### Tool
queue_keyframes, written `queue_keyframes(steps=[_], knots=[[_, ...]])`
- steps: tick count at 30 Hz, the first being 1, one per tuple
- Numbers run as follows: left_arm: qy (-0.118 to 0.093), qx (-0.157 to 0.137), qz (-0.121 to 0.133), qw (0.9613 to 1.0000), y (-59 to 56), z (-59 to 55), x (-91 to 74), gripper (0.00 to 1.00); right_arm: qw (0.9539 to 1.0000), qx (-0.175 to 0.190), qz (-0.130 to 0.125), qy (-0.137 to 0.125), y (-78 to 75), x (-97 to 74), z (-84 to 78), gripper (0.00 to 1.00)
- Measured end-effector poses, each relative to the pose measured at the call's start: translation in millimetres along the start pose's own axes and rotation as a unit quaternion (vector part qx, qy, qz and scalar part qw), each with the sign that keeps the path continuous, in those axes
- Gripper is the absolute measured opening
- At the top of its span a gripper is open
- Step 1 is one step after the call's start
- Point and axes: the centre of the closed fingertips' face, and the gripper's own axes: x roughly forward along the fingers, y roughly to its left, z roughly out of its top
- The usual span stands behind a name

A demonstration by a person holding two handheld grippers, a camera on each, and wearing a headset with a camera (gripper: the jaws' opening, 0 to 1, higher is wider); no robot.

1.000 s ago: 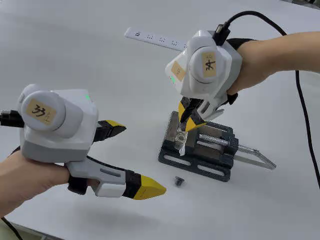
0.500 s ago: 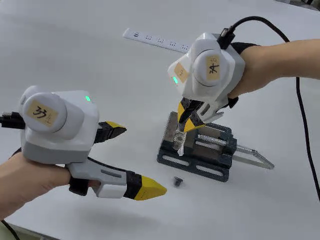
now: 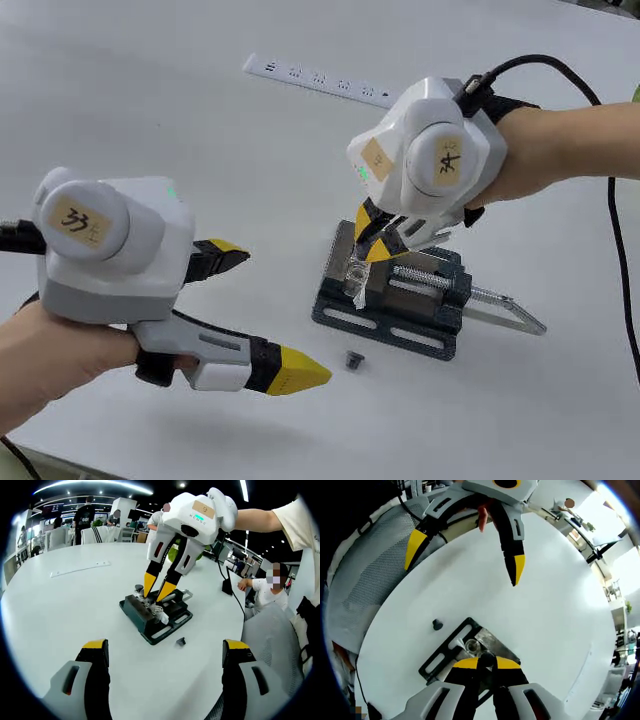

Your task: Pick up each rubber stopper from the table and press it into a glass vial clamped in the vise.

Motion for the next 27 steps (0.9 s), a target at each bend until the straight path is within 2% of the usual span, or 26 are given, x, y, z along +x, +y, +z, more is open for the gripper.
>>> queue_keyframes(steps=[3,5,7,19,26,27], knots=[[0.001,0.0,0.001,1.0,0.3,-0.3,-0.6,0.93,0.9998,-0.018,-0.004,-0.007,0.9,-0.4,-0.3,0.06],[0.0,-0.001,0.001,1.0,0.4,-0.7,-1.1,0.93,0.9999,-0.008,-0.005,-0.01,-0.5,-0.7,0.0,0.06],[0.001,-0.001,0.001,1.0,0.8,-1.5,-1.7,0.93,0.9998,-0.018,-0.007,-0.011,-0.7,0.1,0.1,0.07],[0.002,-0.003,0.0,1.0,3.0,-3.3,-1.4,0.93,0.9994,-0.033,-0.006,-0.001,-1.9,-0.5,-0.8,0.09],[0.002,-0.003,0.0,1.0,0.3,-2.1,-0.4,0.93,0.9998,-0.018,-0.008,-0.007,-6.8,-4.7,-2.8,0.17],[0.001,-0.003,0.0,1.0,0.2,-2.0,-0.3,0.93,0.9998,-0.008,-0.001,-0.017,-7.4,-7.5,-1.3,0.18]])
